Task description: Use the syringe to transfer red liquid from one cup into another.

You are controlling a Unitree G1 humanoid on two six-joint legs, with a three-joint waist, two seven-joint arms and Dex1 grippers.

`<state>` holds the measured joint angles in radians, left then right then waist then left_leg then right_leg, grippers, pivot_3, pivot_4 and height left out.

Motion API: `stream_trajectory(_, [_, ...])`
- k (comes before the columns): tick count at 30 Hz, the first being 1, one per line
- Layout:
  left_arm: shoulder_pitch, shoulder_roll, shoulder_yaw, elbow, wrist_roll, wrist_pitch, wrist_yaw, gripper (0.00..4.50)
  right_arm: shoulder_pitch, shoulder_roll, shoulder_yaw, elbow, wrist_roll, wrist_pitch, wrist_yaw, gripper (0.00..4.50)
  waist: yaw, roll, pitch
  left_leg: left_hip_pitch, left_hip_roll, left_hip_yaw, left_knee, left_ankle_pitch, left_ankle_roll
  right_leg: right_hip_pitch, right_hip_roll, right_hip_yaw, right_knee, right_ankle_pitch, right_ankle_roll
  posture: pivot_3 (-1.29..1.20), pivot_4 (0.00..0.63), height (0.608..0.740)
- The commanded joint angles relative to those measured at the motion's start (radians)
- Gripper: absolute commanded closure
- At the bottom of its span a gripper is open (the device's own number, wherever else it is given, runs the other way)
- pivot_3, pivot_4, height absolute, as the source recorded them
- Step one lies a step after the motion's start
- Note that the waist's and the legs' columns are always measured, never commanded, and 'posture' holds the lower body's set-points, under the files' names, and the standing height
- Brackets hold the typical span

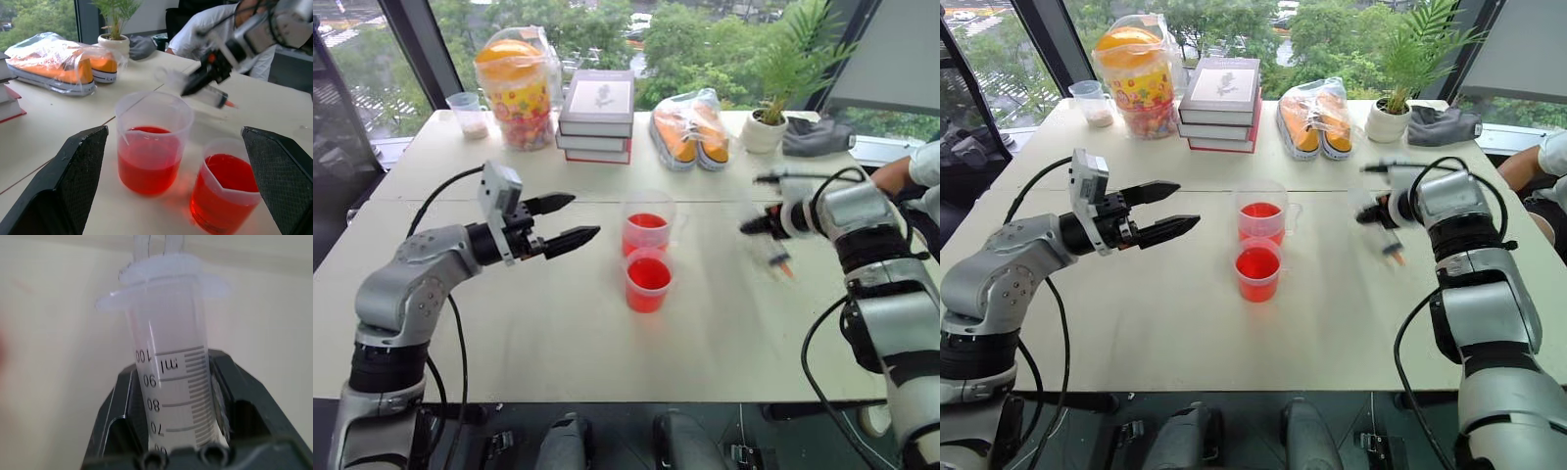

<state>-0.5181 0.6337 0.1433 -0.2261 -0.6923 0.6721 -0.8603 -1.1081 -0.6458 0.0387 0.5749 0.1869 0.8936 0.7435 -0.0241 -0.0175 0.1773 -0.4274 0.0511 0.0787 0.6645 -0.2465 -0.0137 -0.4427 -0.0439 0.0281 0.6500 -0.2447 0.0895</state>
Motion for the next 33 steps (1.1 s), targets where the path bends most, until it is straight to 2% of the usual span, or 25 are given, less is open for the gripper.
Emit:
stream_trajectory(1, [-0.042, 0.012, -0.004, 0.018, 0.013, -0.031, -0.026, 0.0, -0.018, 0.077, -0.193, -0.263, 0.131, -0.081, -0.086, 3.14, 0.002, 0.0, 0.0, 0.0, 0.0, 0.0, -0.001, 0.0, 0.0, 0.0, 0.0, 0.0, 0.0, 0.0, 0.0, 0.0, 0.15, 0.74])
stream_trajectory(4, [-0.063, 0.01, -0.014, 0.038, 0.02, -0.038, -0.043, 0.0, 0.013, 0.146, -0.245, -0.375, 0.178, -0.126, -0.124, 3.14, 0.01, 0.0, -0.001, 0.0, 0.001, -0.002, -0.002, 0.0, 0.0, 0.0, 0.001, -0.002, 0.0, 0.0, 0.0, 0.0, 0.15, 0.74])
stream_trajectory(8, [-0.101, 0.01, -0.023, 0.077, 0.031, -0.043, -0.071, 0.0, 0.036, 0.342, -0.345, -0.516, 0.329, -0.196, -0.216, 3.14, 0.009, -0.001, -0.001, 0.0, -0.001, 0.0, 0.0, 0.0, 0.0, 0.002, -0.002, -0.002, -0.001, 0.0, 0.0, 0.0, 0.15, 0.74])
stream_trajectory(11, [-0.121, 0.011, -0.025, 0.092, 0.034, -0.042, -0.08, 0.0, 0.103, 0.433, -0.351, -0.567, 0.379, -0.252, -0.223, 3.14, 0.01, -0.001, -0.001, 0.0, -0.001, 0.0, 0.001, 0.0, 0.0, 0.002, -0.002, -0.002, -0.001, 0.0, 0.0, 0.0, 0.15, 0.74])
stream_trajectory(13, [-0.131, 0.012, -0.028, 0.095, 0.035, -0.041, -0.085, 0.0, 0.174, 0.469, -0.309, -0.59, 0.361, -0.334, -0.199, 3.14, 0.011, -0.002, -0.001, 0.0, -0.001, -0.002, 0.0, 0.0, 0.0, 0.004, -0.002, -0.003, -0.001, 0.0, 0.0, 0.0, 0.15, 0.74])
stream_trajectory(24, [-0.208, -0.001, -0.061, 0.141, 0.051, -0.043, -0.108, 0.0, 0.387, 0.549, -0.148, -0.403, 0.219, -0.688, -0.122, 3.14, 0.002, -0.002, -0.001, 0.001, 0.0, -0.002, 0.0, 0.0, 0.0, 0.003, -0.001, -0.003, 0.0, 0.0, 0.0, 0.0, 0.15, 0.74])
stream_trajectory(33, [-0.348, -0.096, -0.095, 0.337, 0.103, -0.109, -0.132, 0.0, 0.44, 0.546, -0.101, -0.361, 0.185, -0.75, -0.106, 3.14, 0.006, -0.002, -0.001, 0.001, 0.0, -0.002, 0.001, 0.0, -0.001, 0.003, -0.001, -0.003, 0.0, 0.0, 0.0, 0.0, 0.15, 0.74])
